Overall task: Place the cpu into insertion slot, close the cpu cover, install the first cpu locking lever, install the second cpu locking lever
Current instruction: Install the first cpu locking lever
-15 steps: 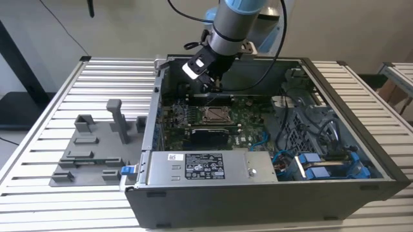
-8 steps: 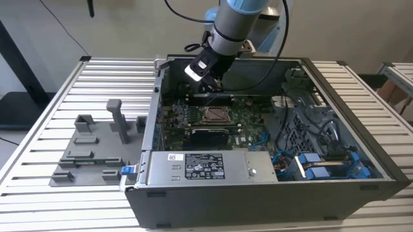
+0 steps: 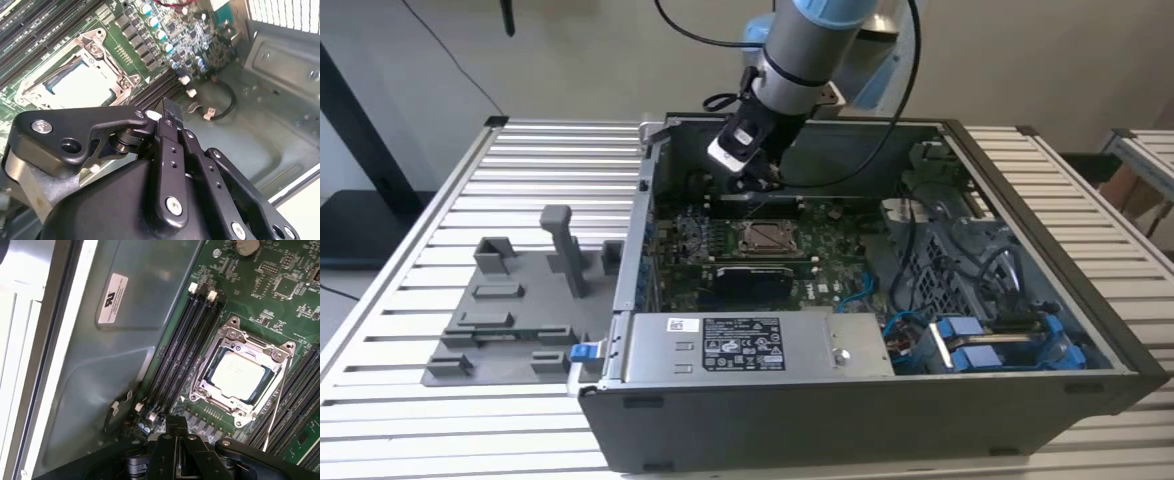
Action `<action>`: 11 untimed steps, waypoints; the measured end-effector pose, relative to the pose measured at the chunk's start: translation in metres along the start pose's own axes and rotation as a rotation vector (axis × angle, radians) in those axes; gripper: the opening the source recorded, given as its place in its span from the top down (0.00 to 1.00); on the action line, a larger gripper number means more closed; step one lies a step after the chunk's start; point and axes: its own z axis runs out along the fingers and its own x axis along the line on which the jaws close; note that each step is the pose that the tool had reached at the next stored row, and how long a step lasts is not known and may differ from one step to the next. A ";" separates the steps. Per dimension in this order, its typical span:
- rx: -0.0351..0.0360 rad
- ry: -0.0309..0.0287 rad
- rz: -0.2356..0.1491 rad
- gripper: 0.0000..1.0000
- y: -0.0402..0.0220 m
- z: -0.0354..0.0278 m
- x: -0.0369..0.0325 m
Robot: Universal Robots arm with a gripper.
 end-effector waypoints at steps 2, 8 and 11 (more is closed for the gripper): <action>0.0104 -0.0033 -0.032 0.89 0.0000 0.0000 0.0000; 0.0173 -0.0053 -0.052 0.89 0.0002 -0.0001 -0.0001; -0.0011 -0.0229 -0.084 0.89 0.0003 -0.0002 -0.0001</action>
